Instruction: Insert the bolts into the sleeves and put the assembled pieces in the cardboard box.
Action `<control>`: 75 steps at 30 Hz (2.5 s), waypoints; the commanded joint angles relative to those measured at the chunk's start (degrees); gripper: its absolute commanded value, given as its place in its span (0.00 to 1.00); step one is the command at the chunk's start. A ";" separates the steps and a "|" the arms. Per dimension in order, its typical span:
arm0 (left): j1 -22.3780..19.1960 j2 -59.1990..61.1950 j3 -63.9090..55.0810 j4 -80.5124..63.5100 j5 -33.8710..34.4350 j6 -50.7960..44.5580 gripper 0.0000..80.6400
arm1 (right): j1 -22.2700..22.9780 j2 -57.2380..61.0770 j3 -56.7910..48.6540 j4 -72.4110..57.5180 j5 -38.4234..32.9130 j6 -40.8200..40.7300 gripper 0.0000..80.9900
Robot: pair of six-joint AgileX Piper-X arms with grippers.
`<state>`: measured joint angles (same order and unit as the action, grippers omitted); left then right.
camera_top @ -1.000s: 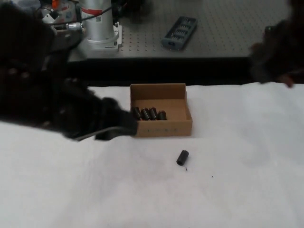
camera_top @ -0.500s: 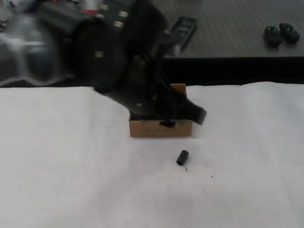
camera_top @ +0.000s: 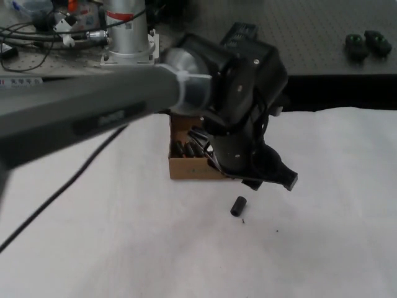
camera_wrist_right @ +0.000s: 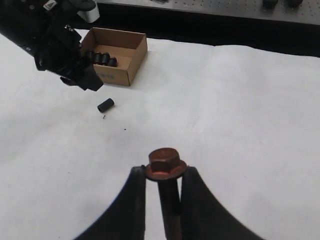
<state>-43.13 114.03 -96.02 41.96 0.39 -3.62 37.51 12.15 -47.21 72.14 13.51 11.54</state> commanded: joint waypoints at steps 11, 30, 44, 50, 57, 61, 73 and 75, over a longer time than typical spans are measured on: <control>-0.20 12.11 -8.17 5.11 -2.74 2.24 0.39 | -0.34 -0.51 0.12 0.88 0.09 0.27 0.04; -0.20 14.94 -8.17 2.78 -3.14 3.62 0.39 | -0.34 -0.51 0.12 0.85 0.09 0.45 0.04; -0.20 14.91 -8.17 1.69 -5.08 5.86 0.16 | -0.34 -0.51 0.12 0.85 -0.37 1.37 0.04; -0.20 14.91 -8.17 2.30 -3.08 5.75 0.14 | -0.34 -0.51 0.12 0.85 -0.37 1.37 0.04; -0.20 14.91 -8.17 3.84 -3.10 5.75 0.20 | -0.34 -0.51 0.12 0.85 -0.37 1.37 0.04; -0.20 14.91 -7.87 4.36 -2.46 5.75 0.31 | -0.34 -0.51 0.12 0.85 -0.37 1.37 0.04; -0.20 14.78 -7.87 4.77 -2.68 5.75 0.01 | -0.34 -0.51 0.12 0.85 -0.37 1.37 0.04; -0.20 14.44 -7.87 5.11 -2.68 5.75 0.01 | -0.34 -0.51 0.12 0.56 -0.36 1.37 0.04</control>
<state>-43.13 128.74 -103.54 45.72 -2.18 1.56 37.51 12.04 -47.05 73.33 13.38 12.84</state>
